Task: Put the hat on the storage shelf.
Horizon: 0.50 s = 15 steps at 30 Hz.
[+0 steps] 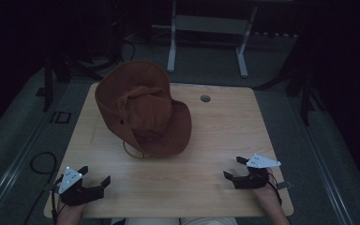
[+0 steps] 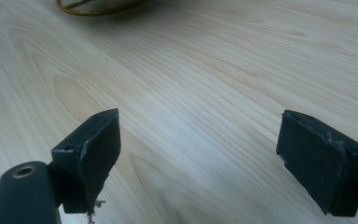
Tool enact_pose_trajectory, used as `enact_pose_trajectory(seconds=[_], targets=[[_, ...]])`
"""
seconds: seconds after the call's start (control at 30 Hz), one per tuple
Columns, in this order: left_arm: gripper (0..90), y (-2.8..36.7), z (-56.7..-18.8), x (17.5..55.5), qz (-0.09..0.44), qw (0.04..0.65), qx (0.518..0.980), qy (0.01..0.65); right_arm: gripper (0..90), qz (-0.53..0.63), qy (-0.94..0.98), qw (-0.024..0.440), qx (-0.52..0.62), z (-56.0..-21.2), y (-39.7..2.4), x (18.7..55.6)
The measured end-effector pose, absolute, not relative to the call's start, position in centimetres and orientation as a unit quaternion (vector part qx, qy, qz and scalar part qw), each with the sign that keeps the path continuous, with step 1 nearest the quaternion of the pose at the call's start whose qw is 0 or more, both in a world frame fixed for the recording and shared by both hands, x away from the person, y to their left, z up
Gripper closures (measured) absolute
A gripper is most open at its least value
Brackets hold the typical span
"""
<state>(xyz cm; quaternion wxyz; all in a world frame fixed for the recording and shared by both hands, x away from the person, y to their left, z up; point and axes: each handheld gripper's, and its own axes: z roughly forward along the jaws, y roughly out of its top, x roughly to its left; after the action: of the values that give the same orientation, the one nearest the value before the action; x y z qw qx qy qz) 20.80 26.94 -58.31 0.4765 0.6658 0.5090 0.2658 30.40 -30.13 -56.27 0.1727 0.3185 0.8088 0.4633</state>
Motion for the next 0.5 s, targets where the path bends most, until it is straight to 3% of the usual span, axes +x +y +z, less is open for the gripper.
enact_pose_trajectory(seconds=[0.3,0.5], targets=[[2.2,27.0,-58.3,20.9,0.264,0.477,0.665,0.510,13.5,0.454,0.791,0.212,0.353,-56.2,-33.6,30.0],[2.2,27.0,-58.4,20.9,0.265,0.476,0.665,0.511,13.5,0.443,0.792,0.222,0.356,-56.6,-33.8,30.4]])
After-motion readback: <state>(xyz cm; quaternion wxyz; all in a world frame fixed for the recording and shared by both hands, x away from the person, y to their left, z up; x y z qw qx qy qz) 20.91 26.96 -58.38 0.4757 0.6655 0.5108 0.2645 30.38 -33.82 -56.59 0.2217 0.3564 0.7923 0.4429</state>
